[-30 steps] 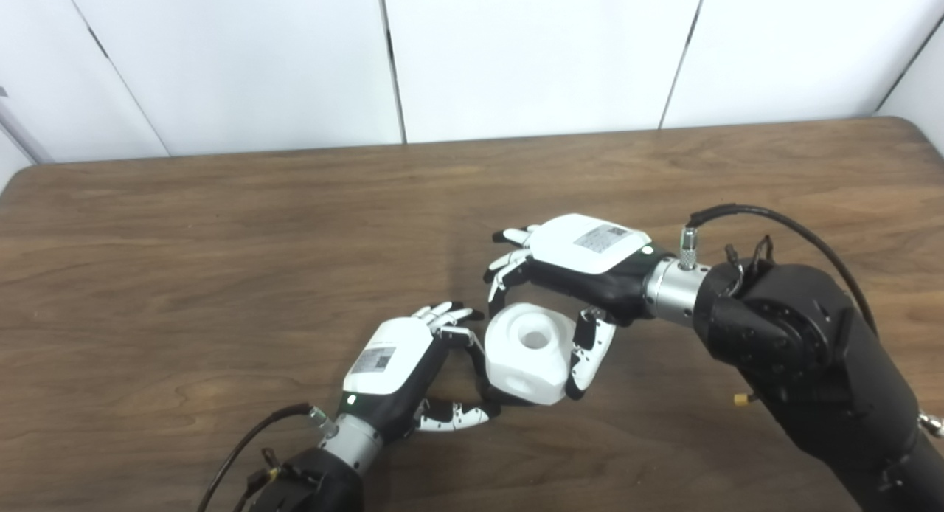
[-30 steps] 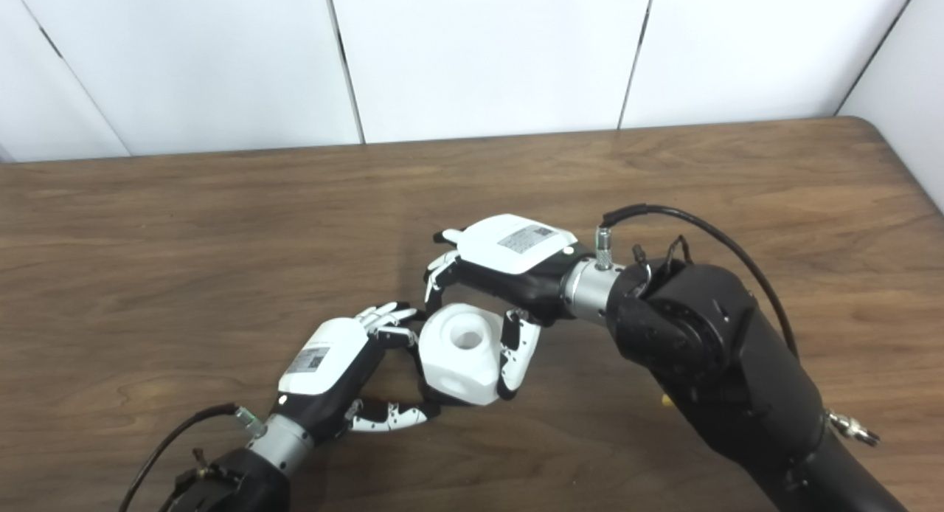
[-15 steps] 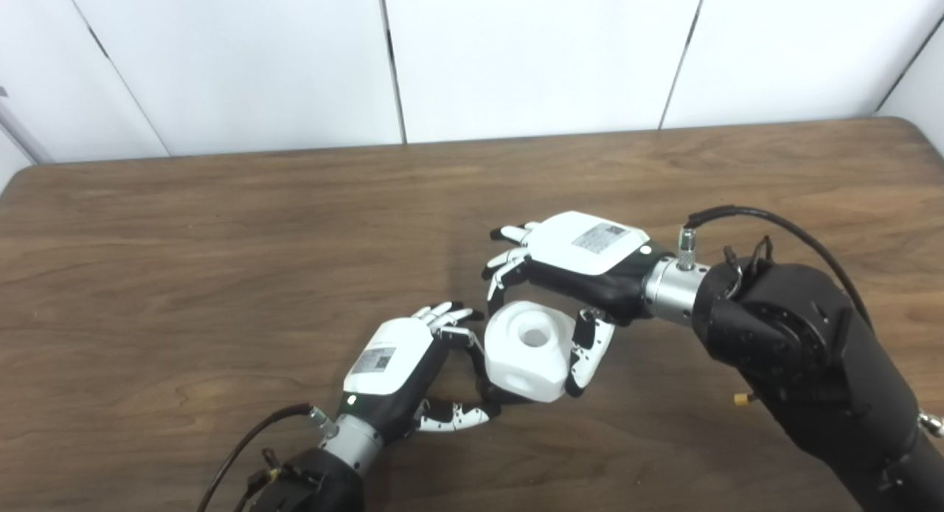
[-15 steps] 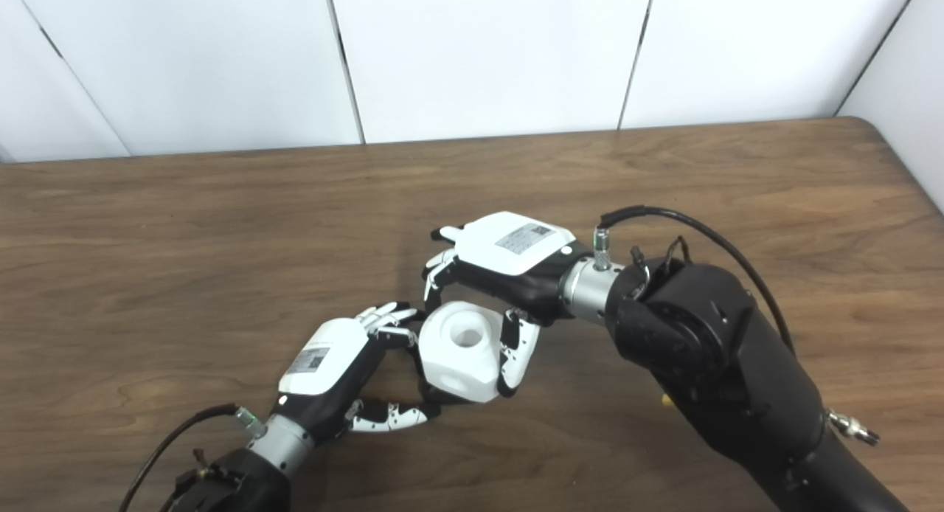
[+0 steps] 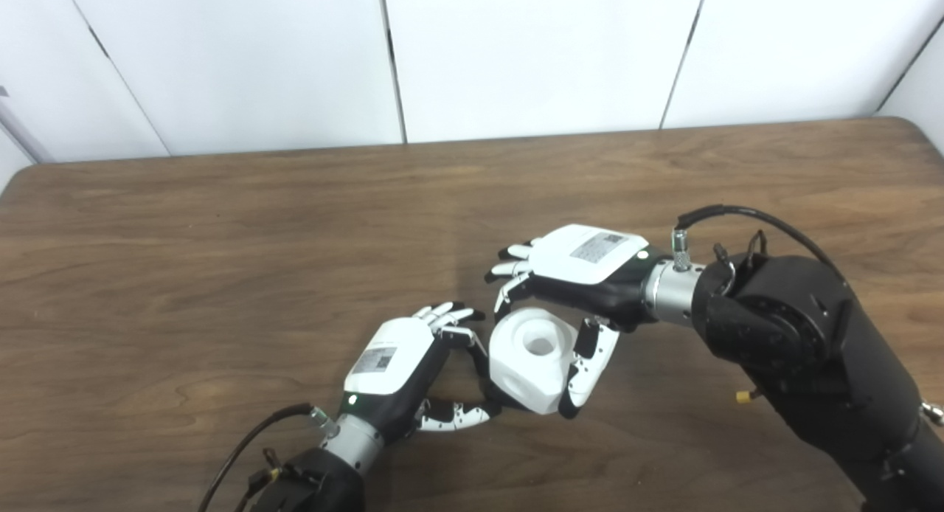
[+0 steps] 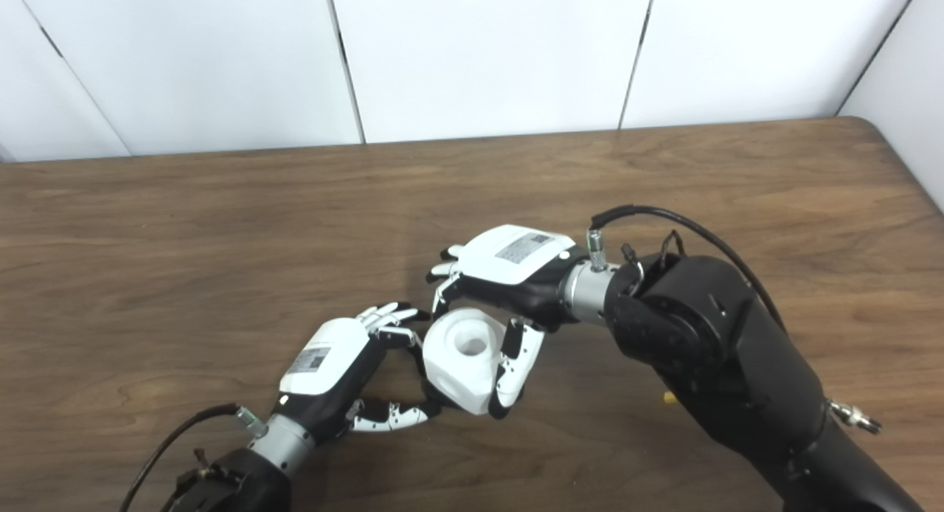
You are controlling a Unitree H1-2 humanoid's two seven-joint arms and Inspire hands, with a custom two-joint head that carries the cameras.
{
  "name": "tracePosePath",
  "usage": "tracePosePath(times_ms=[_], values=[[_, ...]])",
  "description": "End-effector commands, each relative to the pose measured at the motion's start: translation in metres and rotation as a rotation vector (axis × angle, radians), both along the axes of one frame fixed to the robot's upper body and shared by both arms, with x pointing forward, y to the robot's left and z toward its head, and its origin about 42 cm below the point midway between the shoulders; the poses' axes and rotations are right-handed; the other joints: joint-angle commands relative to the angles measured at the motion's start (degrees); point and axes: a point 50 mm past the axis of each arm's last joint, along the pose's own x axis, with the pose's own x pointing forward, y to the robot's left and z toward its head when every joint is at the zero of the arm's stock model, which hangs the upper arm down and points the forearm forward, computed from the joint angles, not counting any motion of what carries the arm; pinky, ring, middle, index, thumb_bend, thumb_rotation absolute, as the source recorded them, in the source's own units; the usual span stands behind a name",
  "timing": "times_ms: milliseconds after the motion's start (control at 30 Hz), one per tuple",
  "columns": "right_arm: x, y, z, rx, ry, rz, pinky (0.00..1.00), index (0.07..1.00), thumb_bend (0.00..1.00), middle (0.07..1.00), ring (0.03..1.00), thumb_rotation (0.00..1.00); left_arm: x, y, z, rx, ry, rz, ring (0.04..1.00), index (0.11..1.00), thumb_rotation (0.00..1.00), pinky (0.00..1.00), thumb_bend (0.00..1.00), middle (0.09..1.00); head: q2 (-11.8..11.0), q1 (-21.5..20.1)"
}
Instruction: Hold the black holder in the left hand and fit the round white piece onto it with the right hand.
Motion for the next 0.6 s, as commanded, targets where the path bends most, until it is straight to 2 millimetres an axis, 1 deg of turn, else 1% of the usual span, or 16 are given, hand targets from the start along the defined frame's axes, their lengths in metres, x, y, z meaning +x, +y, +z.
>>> tracePosePath(times_ms=[0,333,467,567], values=[[0.004,0.0,0.018,-0.002,-0.071,0.005,1.0,0.734,1.0,0.947,1.0,0.39,-0.005,0.002,-0.019,0.038,0.112,-0.007,0.934,0.493,0.05,0.92,0.5,0.872,0.0,-0.1],[0.007,0.0,0.021,-0.003,-0.074,-0.006,1.0,0.749,1.0,0.955,1.0,0.39,-0.003,0.003,-0.021,0.044,0.11,-0.008,0.935,0.493,0.06,0.92,0.5,0.872,-0.2,-0.1],[0.009,0.0,0.024,-0.006,-0.08,-0.01,1.0,0.766,1.0,0.963,1.0,0.41,-0.002,0.002,-0.022,0.044,0.111,-0.007,0.932,0.493,0.06,0.92,0.5,0.87,-0.3,-0.1],[0.011,-0.001,0.029,0.001,-0.075,-0.009,1.0,0.773,1.0,0.969,1.0,0.41,-0.001,0.002,-0.022,0.039,0.113,-0.004,0.932,0.494,0.05,0.92,0.5,0.87,-0.4,0.0]])
